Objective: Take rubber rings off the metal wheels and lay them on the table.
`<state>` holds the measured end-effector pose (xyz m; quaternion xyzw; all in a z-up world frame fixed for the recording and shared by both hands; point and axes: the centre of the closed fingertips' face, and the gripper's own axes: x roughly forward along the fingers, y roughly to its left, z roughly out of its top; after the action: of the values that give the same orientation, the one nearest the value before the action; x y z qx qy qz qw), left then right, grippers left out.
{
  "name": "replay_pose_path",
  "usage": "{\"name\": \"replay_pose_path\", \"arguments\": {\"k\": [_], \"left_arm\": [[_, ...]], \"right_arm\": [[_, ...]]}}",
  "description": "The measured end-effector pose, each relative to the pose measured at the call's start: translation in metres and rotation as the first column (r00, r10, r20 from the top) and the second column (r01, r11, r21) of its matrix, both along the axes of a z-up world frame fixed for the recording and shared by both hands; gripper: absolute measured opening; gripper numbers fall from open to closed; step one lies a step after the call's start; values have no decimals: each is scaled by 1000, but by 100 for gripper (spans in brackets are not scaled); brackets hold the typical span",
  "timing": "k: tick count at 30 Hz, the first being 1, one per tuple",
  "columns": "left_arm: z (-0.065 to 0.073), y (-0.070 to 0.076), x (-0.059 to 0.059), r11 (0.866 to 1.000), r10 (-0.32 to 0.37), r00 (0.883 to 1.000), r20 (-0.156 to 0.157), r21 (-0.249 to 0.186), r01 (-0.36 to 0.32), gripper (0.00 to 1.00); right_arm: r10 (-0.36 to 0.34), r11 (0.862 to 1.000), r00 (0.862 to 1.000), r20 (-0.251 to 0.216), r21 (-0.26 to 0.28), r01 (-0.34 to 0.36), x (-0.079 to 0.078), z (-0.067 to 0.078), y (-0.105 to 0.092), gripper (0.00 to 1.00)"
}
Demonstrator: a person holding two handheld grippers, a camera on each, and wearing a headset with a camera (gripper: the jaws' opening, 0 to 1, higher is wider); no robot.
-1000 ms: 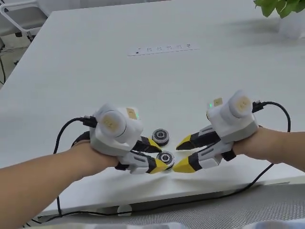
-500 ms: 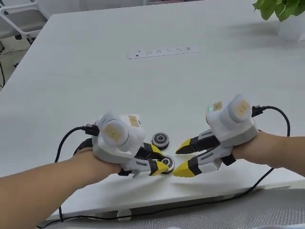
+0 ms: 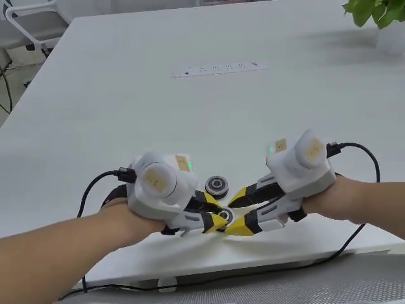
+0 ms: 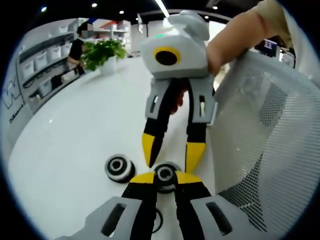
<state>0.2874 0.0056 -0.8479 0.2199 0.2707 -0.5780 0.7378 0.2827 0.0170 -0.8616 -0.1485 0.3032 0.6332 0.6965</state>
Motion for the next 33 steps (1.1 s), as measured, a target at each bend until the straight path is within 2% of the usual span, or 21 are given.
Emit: {"name": "replay_pose_path", "arguments": {"k": [14, 27, 33], "left_arm": [[0, 0, 0, 1000, 12, 1000, 2, -9, -12, 14], [-1, 1, 1, 1000, 21, 1000, -1, -16, -21, 14], [-1, 1, 1, 1000, 24, 1000, -3, -19, -25, 13]], "right_arm": [[31, 999, 998, 54, -26, -29, 0, -6, -5, 23], [18, 1000, 999, 34, -19, -17, 0, -5, -9, 20], [1, 1000, 1000, -3, -3, -1, 1, -5, -11, 18]]}}
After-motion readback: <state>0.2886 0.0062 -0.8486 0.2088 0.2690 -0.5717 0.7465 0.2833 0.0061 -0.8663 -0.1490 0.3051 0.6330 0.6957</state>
